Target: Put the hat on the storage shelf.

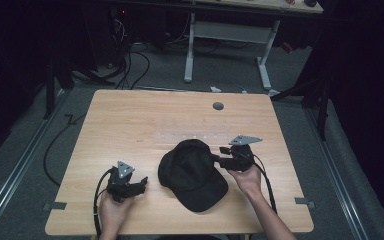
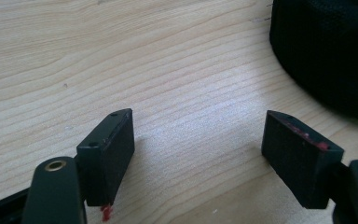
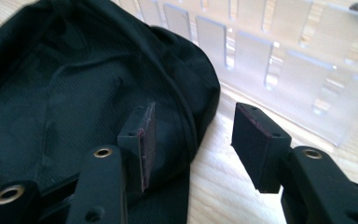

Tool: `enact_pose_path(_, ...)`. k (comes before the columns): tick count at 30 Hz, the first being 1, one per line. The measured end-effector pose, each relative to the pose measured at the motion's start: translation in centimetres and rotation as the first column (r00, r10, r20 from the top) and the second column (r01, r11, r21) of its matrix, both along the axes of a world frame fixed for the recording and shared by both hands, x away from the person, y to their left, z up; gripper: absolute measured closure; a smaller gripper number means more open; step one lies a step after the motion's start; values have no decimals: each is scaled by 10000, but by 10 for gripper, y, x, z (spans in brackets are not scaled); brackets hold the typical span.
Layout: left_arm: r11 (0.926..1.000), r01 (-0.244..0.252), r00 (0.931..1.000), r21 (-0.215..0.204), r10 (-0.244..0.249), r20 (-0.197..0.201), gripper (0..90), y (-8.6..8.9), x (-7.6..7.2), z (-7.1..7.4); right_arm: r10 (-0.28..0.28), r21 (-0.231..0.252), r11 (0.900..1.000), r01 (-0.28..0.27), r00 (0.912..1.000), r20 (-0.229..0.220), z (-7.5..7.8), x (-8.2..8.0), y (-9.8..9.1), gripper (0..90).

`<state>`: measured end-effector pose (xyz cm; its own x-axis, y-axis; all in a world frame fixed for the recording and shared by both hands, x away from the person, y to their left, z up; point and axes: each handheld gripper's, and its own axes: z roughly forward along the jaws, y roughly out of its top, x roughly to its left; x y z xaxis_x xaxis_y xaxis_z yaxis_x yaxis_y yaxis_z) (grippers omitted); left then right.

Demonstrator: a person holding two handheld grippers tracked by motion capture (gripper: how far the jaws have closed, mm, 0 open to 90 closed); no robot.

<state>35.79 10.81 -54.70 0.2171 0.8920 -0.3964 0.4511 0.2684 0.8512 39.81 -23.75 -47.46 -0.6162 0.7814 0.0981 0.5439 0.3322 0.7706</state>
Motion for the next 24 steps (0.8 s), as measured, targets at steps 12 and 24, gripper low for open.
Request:
enact_pose_path(12,10000,-2,10000,-5,2,-1,257,0,0,0,524,-125,9985,-527,9983,-242,1,13,16,575)
enact_pose_path(24,10000,-5,10000,-9,5,1,257,0,0,0,838,-217,9962,-848,9955,-450,2,24,27,624)
